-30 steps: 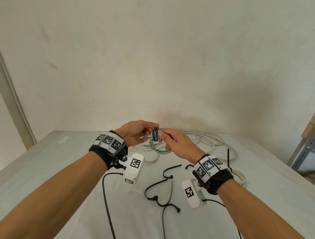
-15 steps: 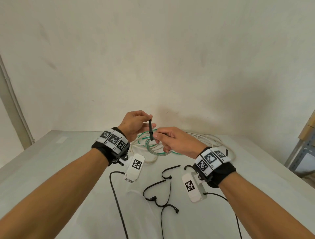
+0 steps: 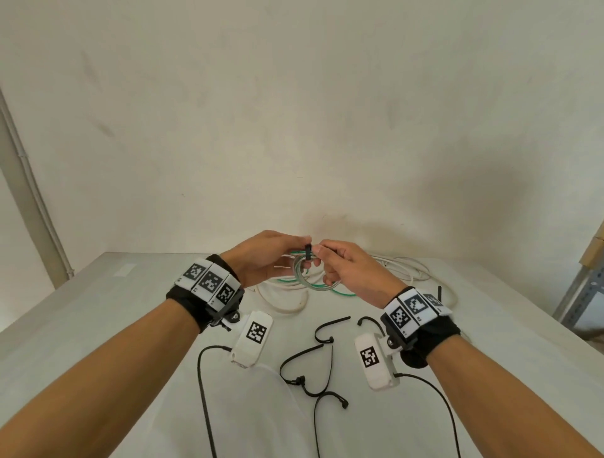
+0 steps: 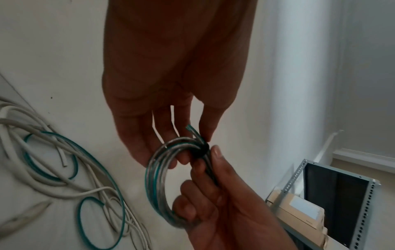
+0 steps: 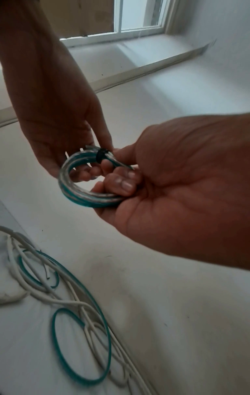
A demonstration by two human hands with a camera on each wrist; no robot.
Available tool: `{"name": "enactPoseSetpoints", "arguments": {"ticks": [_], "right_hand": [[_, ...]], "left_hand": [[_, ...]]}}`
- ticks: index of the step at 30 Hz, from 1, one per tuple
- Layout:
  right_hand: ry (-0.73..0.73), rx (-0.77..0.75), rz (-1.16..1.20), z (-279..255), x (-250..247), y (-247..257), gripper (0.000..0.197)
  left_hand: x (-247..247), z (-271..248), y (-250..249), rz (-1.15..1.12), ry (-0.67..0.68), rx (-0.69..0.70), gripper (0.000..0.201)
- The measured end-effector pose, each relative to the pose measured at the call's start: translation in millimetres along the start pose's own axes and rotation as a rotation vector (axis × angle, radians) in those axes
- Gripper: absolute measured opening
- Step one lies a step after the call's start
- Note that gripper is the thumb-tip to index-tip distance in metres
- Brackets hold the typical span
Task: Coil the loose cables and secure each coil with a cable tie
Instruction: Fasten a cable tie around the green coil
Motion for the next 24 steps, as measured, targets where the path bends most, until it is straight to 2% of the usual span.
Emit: {"name": "enactPoseSetpoints", "arguments": {"ticks": [3,7,11,13,16,19,21,24], "right_hand": [[-0.044,0.019,-0.024,4,-2,-5,0.034],[-0.102,0.076,0.05,10,-3,-10,0.039],[-0.101,0.043,0.398,8,0,-11,0.036],[-0.099,0.036,0.49,7,0,-14,0.035],[-0.097,0.046,0.46,5,2,-14,0.032],[-0.113,0.088,0.499,1,4,-15,0.037],[-0.127,0.118,0.568,-1,5,-17,0.04],[-0.138,0.146,0.643,-2,3,-20,0.04]], "left_hand": [[2,0,6,0.033,0.002,0.004,0.022],[8,5,2,-0.054,-0.011,0.106,0.018],[13,5,-9,-0.058,0.007,0.213,0.007],[13,5,-11,-0.033,-0.002,0.243,0.008],[15,5,-8,-0.033,-0.008,0.256,0.008],[17,7,-6,-0.038,-0.018,0.299,0.017],[14,5,-8,0.01,-0.045,0.351,0.024],[15,1,-12,0.107,-0.076,0.402,0.021]]}}
Point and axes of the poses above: each hand's wrist, its own z-axis towards the middle knuckle, its own x-axis out of the palm, y = z × x, the point moved 9 cm from there along z, towards the middle knuckle, and after that the axes turned 14 degrees about y, right-handed, at the moved point
